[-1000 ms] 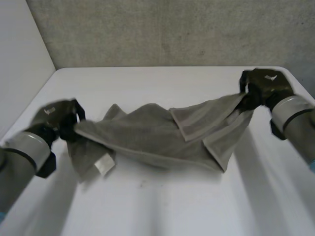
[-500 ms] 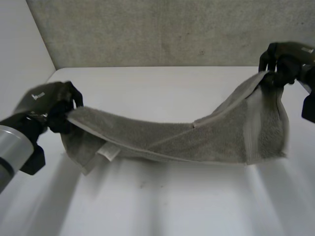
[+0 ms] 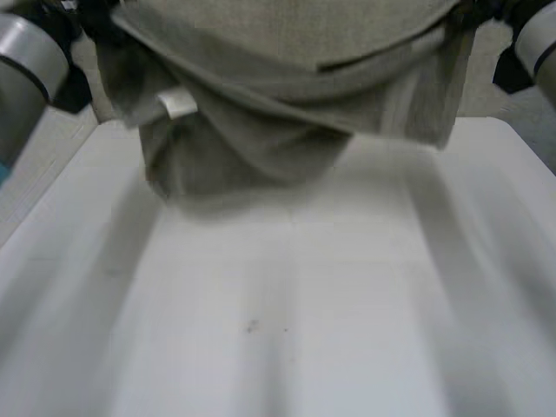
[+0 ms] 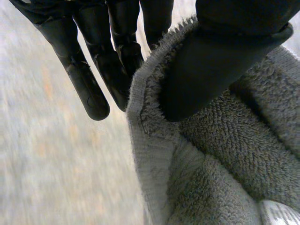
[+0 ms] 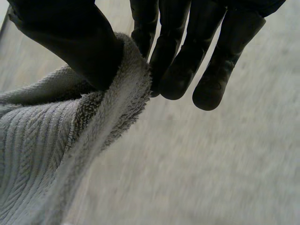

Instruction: Fold the towel.

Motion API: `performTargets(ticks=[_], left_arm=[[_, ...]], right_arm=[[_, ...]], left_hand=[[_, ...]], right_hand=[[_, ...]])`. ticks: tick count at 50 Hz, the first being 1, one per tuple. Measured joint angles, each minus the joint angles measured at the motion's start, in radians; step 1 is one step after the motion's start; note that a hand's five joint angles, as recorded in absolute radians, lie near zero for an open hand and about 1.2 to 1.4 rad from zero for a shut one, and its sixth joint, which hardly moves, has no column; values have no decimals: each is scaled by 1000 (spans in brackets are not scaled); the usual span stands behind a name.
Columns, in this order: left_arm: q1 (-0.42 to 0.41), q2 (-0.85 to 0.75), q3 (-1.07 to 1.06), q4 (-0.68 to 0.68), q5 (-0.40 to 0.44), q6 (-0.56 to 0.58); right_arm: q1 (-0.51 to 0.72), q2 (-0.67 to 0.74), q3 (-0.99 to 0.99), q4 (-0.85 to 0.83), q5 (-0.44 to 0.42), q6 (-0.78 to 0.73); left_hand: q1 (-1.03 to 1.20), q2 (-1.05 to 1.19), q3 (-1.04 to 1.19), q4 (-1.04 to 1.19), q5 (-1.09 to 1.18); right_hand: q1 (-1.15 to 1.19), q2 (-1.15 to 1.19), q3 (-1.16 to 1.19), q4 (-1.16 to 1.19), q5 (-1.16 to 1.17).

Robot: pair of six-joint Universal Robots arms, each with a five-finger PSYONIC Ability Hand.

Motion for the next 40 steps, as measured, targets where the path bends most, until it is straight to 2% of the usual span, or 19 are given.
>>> performTargets(ticks=[7,20,27,31,40], left_arm=[[9,15,-66,5,5,-53],[8,140,-436,4,13,-35],[9,213,-519,13,15,-29],[10,212,-556,17,14,-27],[7,93,-604,53,11,26]], right_arm=[[-3,-19,24,93,3,16],[-11,-11,115,351,0,-125],[-16,-21,131,390,-9,-133],[-17,18,142,389,-20,-134],[-16,205,137,373,-17,-143]], left_hand=[[0,1,1,0,0],[0,1,1,0,0],[0,1,1,0,0],[0,1,1,0,0],[0,1,1,0,0]], right_hand=[[0,0,0,0,0],[0,0,0,0,0],[0,0,0,0,-1],[0,0,0,0,-1],[0,0,0,0,-1]])
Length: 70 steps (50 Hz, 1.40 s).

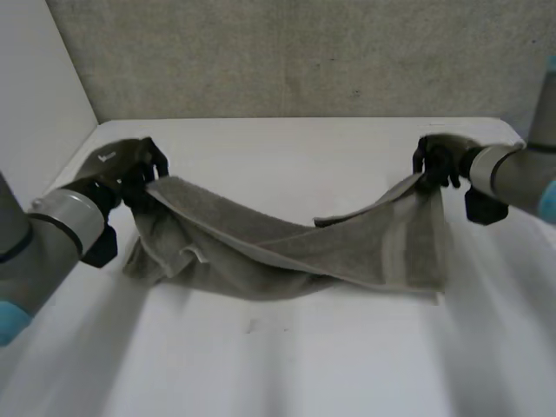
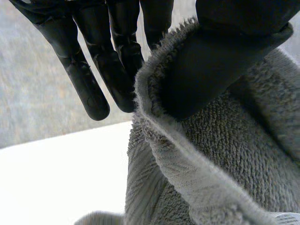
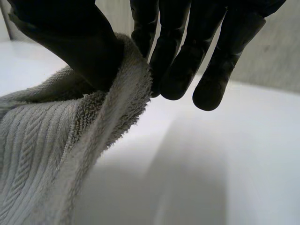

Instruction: Fold the towel.

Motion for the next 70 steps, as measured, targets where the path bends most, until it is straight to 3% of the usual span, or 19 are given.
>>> performTargets(ticks=[5,7,12,20,32,41,47,51,70], left_arm=[[-2,-80,27,18,-4,51],[-2,-109,51,23,-7,64],[-2,-150,102,27,-12,72],[-3,-165,161,26,-15,69],[-4,-172,182,23,-15,62],[-5,-176,168,22,-15,60],[-4,-175,163,19,-15,57],[-4,-174,158,19,-15,56],[-5,-175,150,19,-14,54]], right_arm=[[5,111,-55,-17,21,-9],[8,145,-89,-22,42,-20],[11,169,-139,-24,94,-47],[10,49,-70,-60,128,-98],[7,-282,444,-322,121,-344],[14,-448,799,-508,86,-435],[16,-468,936,-528,-2,-461],[15,-457,996,-538,-37,-491],[13,-378,1081,-663,-55,-531]], left_hand=[[0,0,0,0,0],[0,0,0,0,0],[0,0,0,0,0],[0,0,0,0,0],[0,0,0,0,0],[0,0,0,0,0],[0,0,0,0,0],[0,0,0,0,0],[0,0,0,0,0]], right_hand=[[-3,-2,-1,-1,-1],[-126,-119,-123,-137,-135],[-796,-776,-782,-796,-815],[-965,-950,-972,-994,-1022],[-970,-950,-974,-999,-1024],[-970,-949,-973,-998,-1004],[-912,-929,-921,-923,-904],[-785,-777,-784,-798,-783],[-760,-759,-761,-778,-764]])
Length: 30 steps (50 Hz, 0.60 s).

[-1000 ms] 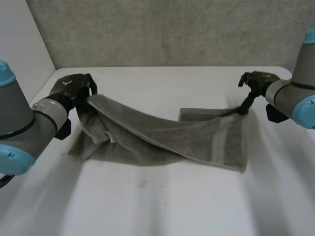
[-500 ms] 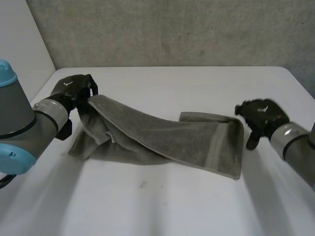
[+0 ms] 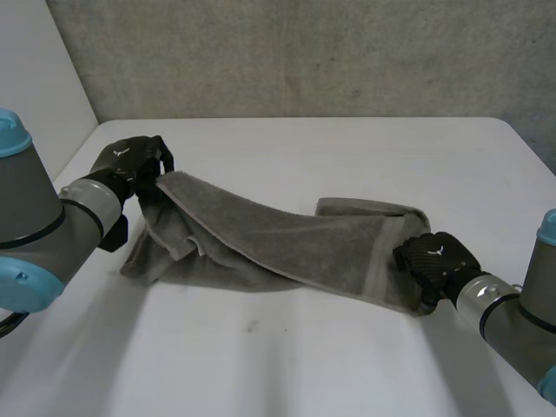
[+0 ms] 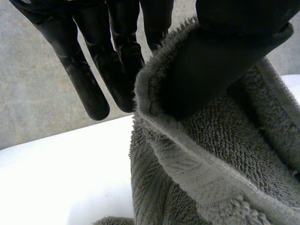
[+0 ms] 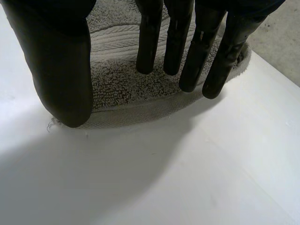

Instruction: Fold the towel.

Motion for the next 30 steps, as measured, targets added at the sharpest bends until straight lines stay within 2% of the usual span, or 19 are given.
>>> performTargets(ticks=[19,30], left_arm=[[1,-1,-1,0,0,0],[1,-2,-7,2,1,0]], right_arm=[[1,9,10,-1,-3,1],[2,0,28,-1,-9,1]], left_hand=[[0,0,0,0,0],[0,0,0,0,0]], right_hand=[[-31,-6,-19,-20,-41],[-107,-85,-96,-101,-136]])
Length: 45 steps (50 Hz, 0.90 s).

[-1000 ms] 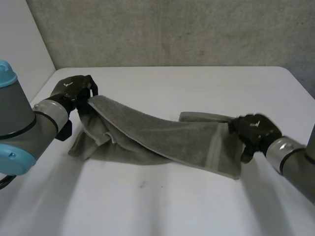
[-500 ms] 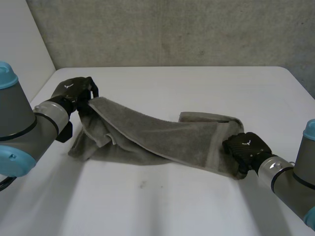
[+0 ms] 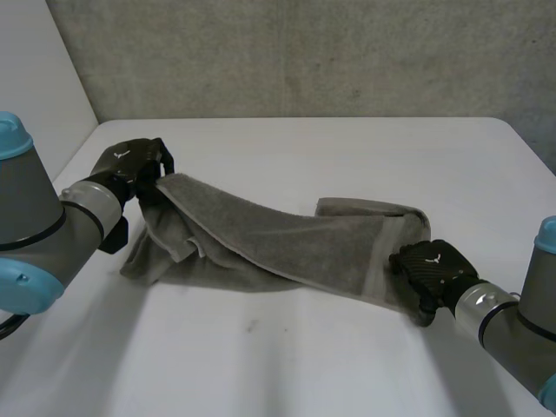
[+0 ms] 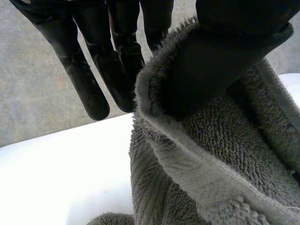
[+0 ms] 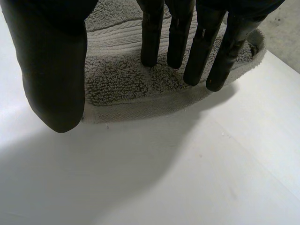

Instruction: Fold the towel.

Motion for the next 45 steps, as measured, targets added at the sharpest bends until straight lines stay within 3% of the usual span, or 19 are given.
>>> performTargets(ticks=[12,20,26,45], left_arm=[[0,0,0,-1,-1,0],[0,0,-1,-1,-1,-1],[0,0,-5,0,0,-2],[0,0,-8,0,0,-2]], right_arm=[[0,3,8,-11,2,-4],[-1,29,1,-45,2,-30],[-1,38,-17,-51,3,-42],[55,79,-109,-46,4,-30]], left_hand=[[0,0,0,0,0],[0,0,0,0,0],[0,0,0,0,0],[0,0,0,0,0]], right_hand=[[9,8,4,6,33],[148,127,135,142,171],[357,347,347,356,331],[502,484,489,495,518]])
